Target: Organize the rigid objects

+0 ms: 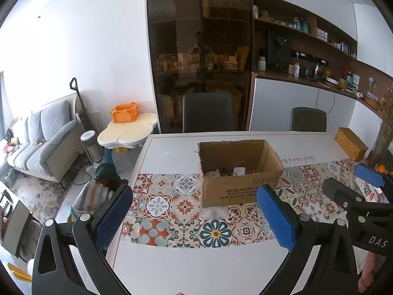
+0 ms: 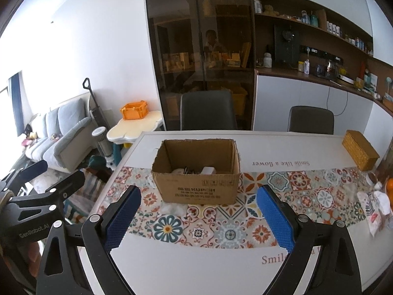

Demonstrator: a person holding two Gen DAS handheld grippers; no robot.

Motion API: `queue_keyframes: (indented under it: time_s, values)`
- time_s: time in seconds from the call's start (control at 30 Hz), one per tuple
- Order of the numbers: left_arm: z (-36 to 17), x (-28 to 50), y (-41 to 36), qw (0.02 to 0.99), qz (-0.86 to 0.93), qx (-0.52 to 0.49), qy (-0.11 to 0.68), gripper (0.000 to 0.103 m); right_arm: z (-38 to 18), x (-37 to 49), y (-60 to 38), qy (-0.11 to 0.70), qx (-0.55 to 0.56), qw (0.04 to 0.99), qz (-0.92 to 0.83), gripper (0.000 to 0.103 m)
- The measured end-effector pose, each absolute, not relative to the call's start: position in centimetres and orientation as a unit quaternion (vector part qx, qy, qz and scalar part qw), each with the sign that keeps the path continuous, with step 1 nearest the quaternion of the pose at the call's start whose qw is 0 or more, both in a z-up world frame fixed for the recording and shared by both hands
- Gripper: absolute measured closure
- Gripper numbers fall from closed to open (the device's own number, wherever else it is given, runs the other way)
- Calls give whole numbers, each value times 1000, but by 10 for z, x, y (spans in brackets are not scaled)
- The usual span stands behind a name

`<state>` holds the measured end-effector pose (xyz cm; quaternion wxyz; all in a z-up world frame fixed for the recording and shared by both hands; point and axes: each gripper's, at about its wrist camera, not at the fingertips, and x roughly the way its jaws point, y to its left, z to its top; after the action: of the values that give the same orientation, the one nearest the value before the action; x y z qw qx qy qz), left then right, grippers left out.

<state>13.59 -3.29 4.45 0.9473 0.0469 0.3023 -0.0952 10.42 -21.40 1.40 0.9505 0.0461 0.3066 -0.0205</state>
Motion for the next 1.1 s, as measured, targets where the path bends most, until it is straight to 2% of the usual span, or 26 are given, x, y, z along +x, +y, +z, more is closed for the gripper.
queue_keyframes:
  time_s: [1.1]
  values:
    - [41, 133, -33, 948, -94, 50, 301, 0, 16, 101, -215, 304, 43, 951, -23, 8]
